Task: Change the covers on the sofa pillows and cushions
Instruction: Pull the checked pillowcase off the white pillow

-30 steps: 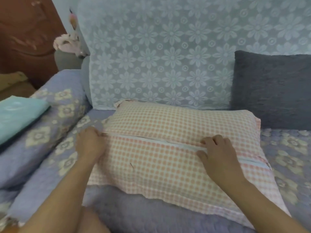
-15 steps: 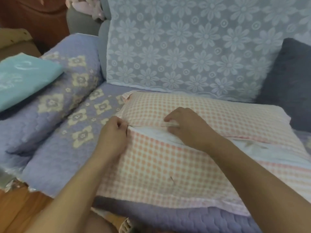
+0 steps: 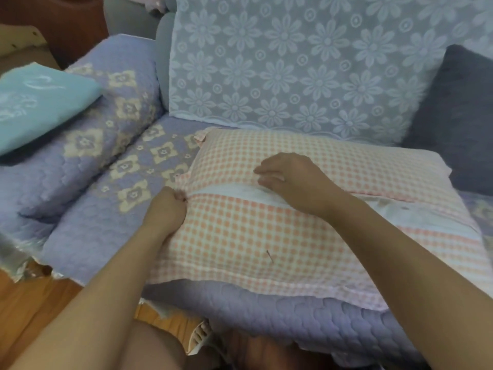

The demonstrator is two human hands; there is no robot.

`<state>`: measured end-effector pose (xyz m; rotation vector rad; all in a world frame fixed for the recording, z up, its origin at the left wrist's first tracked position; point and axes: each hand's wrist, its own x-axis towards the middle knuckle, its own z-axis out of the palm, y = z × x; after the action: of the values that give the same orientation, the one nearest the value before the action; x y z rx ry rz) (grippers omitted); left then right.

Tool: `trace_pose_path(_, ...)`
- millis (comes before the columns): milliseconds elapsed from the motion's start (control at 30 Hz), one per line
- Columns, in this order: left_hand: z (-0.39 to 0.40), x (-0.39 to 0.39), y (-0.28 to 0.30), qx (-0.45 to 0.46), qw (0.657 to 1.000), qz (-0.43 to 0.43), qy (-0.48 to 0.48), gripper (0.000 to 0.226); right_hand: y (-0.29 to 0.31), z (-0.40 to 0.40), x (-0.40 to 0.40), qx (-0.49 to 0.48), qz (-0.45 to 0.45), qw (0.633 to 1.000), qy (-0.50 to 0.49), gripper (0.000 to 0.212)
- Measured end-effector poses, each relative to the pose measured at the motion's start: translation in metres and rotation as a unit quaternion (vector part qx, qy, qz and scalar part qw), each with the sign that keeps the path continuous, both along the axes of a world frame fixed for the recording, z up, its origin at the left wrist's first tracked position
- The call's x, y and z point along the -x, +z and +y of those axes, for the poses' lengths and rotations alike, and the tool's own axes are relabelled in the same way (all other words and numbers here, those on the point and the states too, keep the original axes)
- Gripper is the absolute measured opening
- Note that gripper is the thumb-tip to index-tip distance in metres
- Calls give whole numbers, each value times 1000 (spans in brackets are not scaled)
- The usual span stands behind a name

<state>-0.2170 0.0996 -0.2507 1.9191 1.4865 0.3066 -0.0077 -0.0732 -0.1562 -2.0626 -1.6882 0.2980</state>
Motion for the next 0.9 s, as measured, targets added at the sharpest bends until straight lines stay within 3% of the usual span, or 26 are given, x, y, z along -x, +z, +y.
trace_pose_path(100,-6,8,6,-117,992,-47,18,12,-1,-42,17,-113,-27,988,104,23)
trace_pose_path(200,-24,6,21,-216,971,-96,-34,25,-32,-80,22,-81,-94,981,147,37)
trace_pose_path(267,-44,-4,28,-217,961,-138,-104,27,-58,-90,20,-36,-165,976,137,49)
trace_pose_path(367,-60,-17,21,-207,952,-152,-169,28,-77,-93,24,-58,-167,978,112,37)
trace_pose_path(467,-59,-24,16,-193,958,-135,-166,28,-85,-95,33,-130,-134,979,81,23)
trace_pose_path(600,-59,-28,16,-187,960,-140,-158,25,-90,-93,44,-145,-149,978,29,28)
trace_pose_path(700,-60,-26,15,-187,960,-138,-158,24,-94,-93,48,-186,-136,973,13,8)
trace_pose_path(833,-63,-22,14,-184,960,-146,-153,25,-89,-123,56,-208,-129,969,45,21)
trace_pose_path(900,-63,-19,13,-188,958,-147,-157,26,-99,-154,61,-133,-146,976,88,27)
